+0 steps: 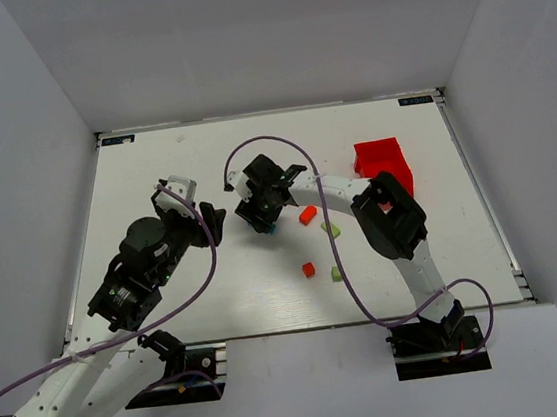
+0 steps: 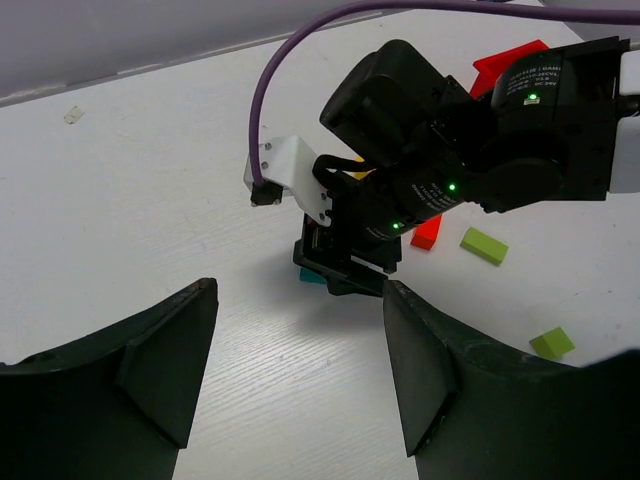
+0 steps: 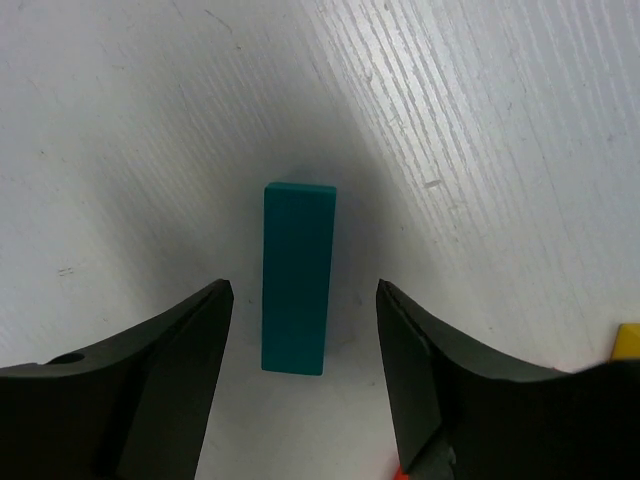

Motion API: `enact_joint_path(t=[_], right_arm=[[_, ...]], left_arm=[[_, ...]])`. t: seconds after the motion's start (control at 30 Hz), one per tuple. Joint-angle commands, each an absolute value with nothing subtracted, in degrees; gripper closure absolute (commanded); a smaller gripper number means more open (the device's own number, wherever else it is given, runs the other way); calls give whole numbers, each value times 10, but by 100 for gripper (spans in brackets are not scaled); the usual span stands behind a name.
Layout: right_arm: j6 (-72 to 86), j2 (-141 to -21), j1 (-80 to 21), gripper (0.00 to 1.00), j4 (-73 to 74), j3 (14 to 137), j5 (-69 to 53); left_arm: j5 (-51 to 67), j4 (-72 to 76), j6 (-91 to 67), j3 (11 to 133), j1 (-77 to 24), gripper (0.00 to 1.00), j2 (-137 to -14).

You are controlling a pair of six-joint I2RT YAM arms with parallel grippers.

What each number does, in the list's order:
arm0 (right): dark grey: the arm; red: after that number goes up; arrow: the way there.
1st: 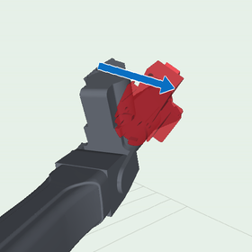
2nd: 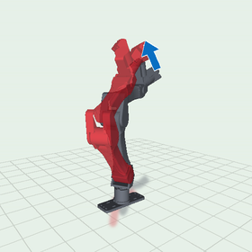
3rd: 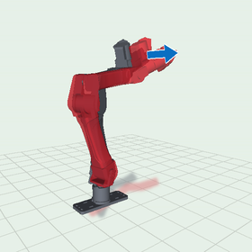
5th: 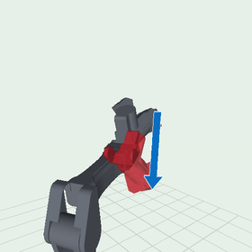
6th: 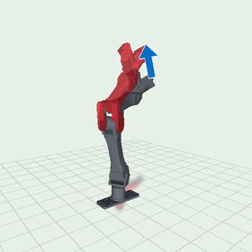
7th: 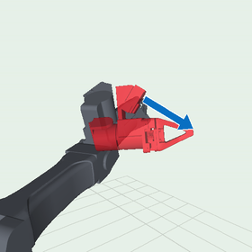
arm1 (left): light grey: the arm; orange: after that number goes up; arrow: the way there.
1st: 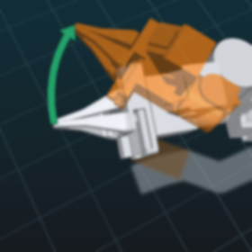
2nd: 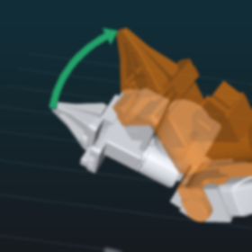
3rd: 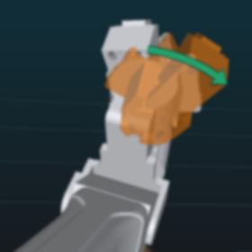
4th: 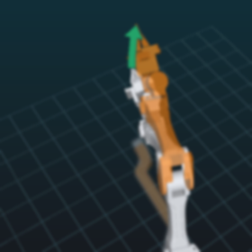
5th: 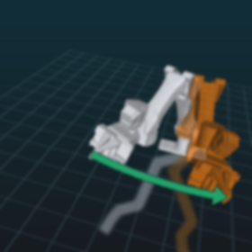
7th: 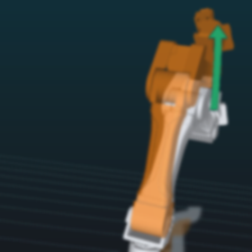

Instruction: Build the wood block tower

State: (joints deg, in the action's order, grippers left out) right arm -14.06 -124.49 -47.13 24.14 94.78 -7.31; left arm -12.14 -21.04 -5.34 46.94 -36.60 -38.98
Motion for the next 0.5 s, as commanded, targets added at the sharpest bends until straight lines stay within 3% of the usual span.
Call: enact_joint_path(t=[0.0,0.3,0.47], right_arm=[[-148,-1261,-474,38,254,980,-85],[-184,-1271,-472,64,280,983,-101],[-215,-1269,-468,71,292,984,-95]], left_arm=[[-106,-209,-52,467,-364,23,-386],[-106,-209,-52,467,-364,23,-386],[-106,-209,-52,467,-364,23,-386]])
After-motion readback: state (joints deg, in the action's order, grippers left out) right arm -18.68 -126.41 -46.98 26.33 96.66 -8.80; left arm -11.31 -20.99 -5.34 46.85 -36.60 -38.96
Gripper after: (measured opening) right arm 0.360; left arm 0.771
